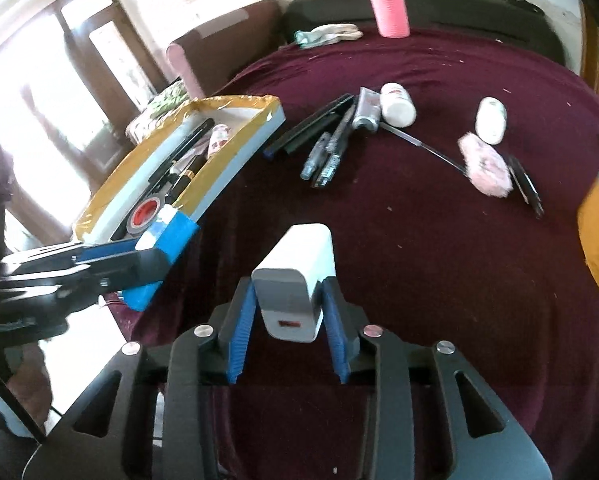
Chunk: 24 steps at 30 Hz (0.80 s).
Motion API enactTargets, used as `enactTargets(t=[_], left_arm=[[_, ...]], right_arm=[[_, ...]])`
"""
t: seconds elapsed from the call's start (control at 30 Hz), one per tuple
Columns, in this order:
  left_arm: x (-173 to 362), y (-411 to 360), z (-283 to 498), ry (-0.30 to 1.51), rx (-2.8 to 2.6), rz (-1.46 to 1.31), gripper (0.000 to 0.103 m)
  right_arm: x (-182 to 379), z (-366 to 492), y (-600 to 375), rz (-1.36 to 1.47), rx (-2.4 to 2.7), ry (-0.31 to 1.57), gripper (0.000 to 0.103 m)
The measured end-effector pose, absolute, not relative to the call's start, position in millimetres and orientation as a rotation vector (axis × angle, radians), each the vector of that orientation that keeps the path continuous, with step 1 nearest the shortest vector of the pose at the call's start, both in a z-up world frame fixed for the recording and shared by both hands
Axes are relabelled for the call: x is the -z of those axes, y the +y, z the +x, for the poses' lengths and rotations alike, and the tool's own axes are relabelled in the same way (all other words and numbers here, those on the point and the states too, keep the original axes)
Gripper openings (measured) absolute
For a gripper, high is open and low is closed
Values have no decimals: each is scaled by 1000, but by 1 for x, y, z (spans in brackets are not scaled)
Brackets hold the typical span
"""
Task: Organize objects
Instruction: 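Lift and carry the battery and charger toward the white tray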
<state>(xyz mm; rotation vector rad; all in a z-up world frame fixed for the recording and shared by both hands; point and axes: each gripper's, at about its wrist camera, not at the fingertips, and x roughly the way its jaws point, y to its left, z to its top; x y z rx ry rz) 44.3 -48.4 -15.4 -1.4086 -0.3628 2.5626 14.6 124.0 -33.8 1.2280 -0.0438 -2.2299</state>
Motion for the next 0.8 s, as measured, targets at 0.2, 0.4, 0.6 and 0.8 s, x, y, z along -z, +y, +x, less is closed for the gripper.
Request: enactTargets(t=[0.2, 0.4, 0.6, 0.8], left_arm=[[10, -63, 52, -401, -2602, -1389, 31], [12, -64, 50, -408, -2576, -1381, 31], [15, -58, 44, -390, -2541, -1399, 31], [12, -51, 42, -355, -2542, -1398, 31]], right_arm=[[32, 13, 110, 1220, 2267, 33, 33], [33, 22, 121, 1223, 2310, 24, 31], [35, 38, 133, 1230, 2286, -107, 50], [35, 33, 138, 1250, 2275, -205, 59]])
